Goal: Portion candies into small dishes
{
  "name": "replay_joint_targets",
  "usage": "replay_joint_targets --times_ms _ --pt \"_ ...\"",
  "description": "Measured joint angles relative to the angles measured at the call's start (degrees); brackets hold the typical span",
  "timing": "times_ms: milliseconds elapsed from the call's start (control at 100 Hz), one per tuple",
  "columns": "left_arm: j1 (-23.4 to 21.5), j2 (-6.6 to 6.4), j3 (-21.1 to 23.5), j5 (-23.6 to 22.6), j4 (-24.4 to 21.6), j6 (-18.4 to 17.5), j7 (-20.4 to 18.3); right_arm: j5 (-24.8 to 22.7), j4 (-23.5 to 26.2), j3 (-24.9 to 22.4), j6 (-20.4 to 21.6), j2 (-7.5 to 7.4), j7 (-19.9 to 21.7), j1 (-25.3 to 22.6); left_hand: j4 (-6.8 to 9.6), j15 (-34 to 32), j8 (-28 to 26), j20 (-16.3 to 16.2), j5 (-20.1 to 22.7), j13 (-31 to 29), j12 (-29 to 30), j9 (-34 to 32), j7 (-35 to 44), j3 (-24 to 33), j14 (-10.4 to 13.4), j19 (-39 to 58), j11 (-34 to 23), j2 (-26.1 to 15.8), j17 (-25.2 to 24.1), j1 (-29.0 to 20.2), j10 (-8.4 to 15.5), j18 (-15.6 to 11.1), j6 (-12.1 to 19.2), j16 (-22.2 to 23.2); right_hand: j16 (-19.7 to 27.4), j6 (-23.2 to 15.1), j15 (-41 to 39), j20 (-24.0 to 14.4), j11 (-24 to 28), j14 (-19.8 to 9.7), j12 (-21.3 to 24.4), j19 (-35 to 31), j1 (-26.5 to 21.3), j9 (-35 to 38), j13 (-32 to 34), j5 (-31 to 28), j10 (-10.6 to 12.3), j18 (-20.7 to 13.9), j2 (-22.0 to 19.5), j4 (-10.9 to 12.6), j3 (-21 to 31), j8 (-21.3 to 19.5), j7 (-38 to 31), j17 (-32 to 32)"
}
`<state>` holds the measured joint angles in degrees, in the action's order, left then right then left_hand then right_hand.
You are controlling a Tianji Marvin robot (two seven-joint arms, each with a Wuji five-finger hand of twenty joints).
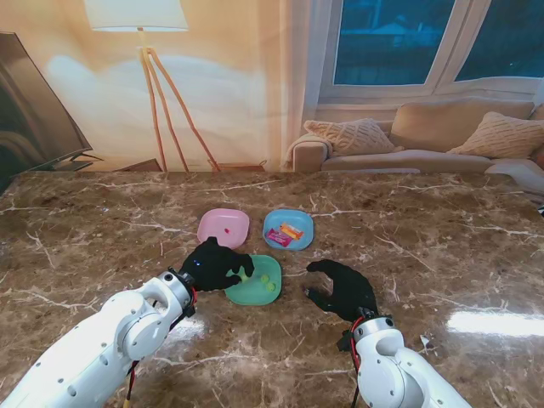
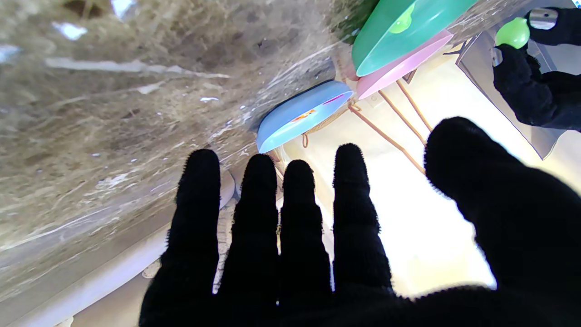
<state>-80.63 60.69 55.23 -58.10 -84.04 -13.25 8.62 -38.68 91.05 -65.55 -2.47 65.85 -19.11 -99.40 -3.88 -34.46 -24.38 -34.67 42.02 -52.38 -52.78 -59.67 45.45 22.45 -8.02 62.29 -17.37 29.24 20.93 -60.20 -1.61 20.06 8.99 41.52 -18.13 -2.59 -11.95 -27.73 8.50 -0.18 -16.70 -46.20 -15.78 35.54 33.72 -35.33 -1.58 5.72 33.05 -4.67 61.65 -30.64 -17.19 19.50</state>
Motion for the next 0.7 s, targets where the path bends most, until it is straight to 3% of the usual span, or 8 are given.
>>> replay_joint_targets --times_ms 170,360,700 --pt "0.76 0.02 -0.48 0.08 1.33 -0.10 0.30 0.01 0.08 0.04 -0.01 0.00 0.07 0.00 0.20 0.56 0.85 -0.64 0.04 2.28 3.31 5.83 -4.90 -0.42 0.00 -0.16 -1.62 0.00 -1.04 0.65 -0.82 0.01 -3.04 0.00 0.00 -0.01 0.00 0.00 -0.15 0.00 0.00 0.00 0.00 -0.62 0.00 0.00 0.00 0.00 0.00 0.00 0.00 0.00 0.00 0.00" --pt "0.79 -0.02 -0.36 -0.17 1.45 -0.43 0.21 0.01 0.19 0.03 -0.08 0.01 0.03 -0.04 0.21 1.27 1.38 -1.40 0.06 3.54 6.91 9.85 -9.70 3.58 -0.03 -0.20 -5.14 0.00 -1.17 3.64 -0.88 0.11 -3.48 0.00 0.00 -0.01 0.00 0.00 -0.13 0.00 0.00 0.00 0.00 -0.64 0.00 0.00 -0.01 0.00 0.00 0.00 0.00 0.00 0.00 0.00" --pt "1.00 -0.16 -0.29 -0.77 1.45 -1.08 0.03 -0.02 0.36 -0.15 -0.08 0.01 -0.02 -0.26 0.21 1.91 1.39 -1.44 -0.62 4.21 8.31 11.43 -12.65 6.94 -0.02 -1.18 -5.91 -0.01 -2.05 5.38 -0.88 0.11 -3.93 0.00 0.00 -0.02 0.00 0.00 -0.13 0.00 0.00 0.00 0.00 -0.65 0.00 0.00 -0.02 0.00 0.00 0.00 0.00 0.00 0.00 0.00"
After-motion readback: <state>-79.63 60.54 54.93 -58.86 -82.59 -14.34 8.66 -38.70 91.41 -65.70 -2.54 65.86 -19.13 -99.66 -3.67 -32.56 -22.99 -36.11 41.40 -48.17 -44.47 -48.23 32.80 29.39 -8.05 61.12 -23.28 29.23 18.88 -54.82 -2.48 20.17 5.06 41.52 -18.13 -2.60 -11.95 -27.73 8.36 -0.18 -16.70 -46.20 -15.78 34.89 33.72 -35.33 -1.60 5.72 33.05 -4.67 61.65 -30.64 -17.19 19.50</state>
